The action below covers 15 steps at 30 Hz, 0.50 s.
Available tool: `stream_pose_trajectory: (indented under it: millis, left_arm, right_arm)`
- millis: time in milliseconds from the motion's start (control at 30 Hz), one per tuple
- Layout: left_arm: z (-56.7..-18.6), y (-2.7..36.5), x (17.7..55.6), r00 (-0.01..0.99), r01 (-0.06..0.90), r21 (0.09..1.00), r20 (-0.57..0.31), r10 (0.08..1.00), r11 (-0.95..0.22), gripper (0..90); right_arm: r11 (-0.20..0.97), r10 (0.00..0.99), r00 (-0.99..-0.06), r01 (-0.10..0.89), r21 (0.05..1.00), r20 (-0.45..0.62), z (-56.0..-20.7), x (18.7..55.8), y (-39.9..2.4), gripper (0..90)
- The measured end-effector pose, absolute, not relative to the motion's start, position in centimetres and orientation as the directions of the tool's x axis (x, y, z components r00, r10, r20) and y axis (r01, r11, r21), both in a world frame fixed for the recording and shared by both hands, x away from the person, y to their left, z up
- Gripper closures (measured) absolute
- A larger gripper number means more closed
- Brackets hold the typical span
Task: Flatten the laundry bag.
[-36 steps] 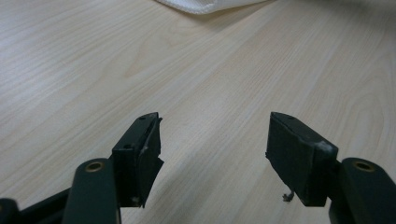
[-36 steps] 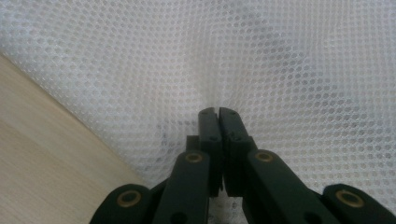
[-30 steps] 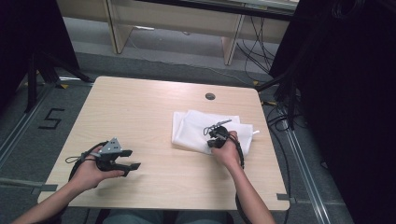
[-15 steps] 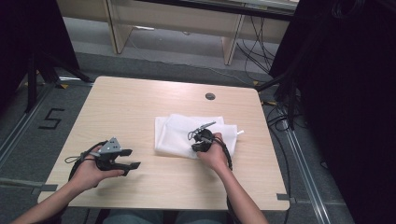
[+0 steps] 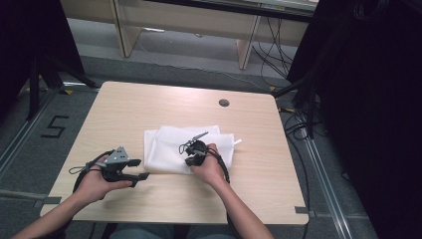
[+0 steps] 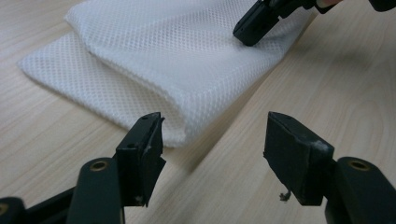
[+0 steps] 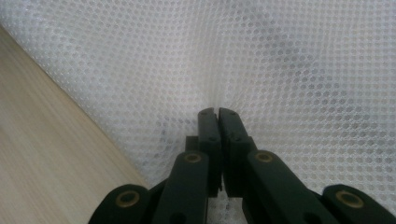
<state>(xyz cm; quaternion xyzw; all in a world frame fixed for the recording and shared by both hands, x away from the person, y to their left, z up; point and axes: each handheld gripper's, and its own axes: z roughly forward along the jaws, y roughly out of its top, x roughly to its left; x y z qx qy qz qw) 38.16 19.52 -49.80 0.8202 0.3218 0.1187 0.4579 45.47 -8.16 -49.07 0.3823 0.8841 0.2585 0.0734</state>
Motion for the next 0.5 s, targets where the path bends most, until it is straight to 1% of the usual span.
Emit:
stream_pose_trajectory:
  millis: [100, 133, 200, 267, 300, 400, 433, 500]
  left_arm:
    - [-49.7, 19.5, 38.1, 0.764, 0.428, 0.824, -0.111, 0.635, -0.371, 37.3]
    - [-49.6, 19.6, 38.2, 0.772, 0.403, 0.829, -0.079, 0.63, -0.389, 37.8]
    - [-49.6, 19.7, 38.2, 0.768, 0.398, 0.835, -0.076, 0.636, -0.381, 38.5]
    - [-49.5, 19.7, 38.1, 0.751, 0.416, 0.839, -0.099, 0.652, -0.352, 40.1]
    - [-49.4, 19.9, 38.2, 0.763, 0.391, 0.847, -0.08, 0.641, -0.359, 41.5]
    - [-49.2, 19.9, 38.1, 0.754, 0.388, 0.852, -0.074, 0.653, -0.352, 45.8]
    - [-49.1, 19.9, 38.0, 0.749, 0.398, 0.854, -0.091, 0.657, -0.335, 47.4]
    - [-48.9, 20.1, 38.0, 0.737, 0.388, 0.866, -0.087, 0.67, -0.315, 49.8]
  right_arm:
    - [0.593, 0.699, -0.714, 0.616, 0.519, 0.049, -49.1, 45.4, -7.6, 89.3]
    - [0.579, 0.717, -0.694, 0.643, 0.502, 0.062, -49.0, 45.0, -6.9, 89.2]
    - [0.578, 0.717, -0.695, 0.639, 0.508, 0.06, -49.0, 45.0, -6.6, 89.1]
    - [0.584, 0.715, -0.698, 0.636, 0.504, 0.053, -49.0, 44.7, -5.9, 88.7]
    - [0.559, 0.733, -0.676, 0.665, 0.495, 0.079, -49.0, 44.5, -5.6, 88.8]
    - [0.562, 0.724, -0.684, 0.659, 0.5, 0.087, -49.0, 44.3, -5.0, 88.8]
    - [0.573, 0.717, -0.692, 0.651, 0.497, 0.079, -49.0, 44.2, -4.8, 88.8]
    - [0.571, 0.718, -0.691, 0.656, 0.493, 0.087, -49.0, 43.9, -4.4, 88.7]
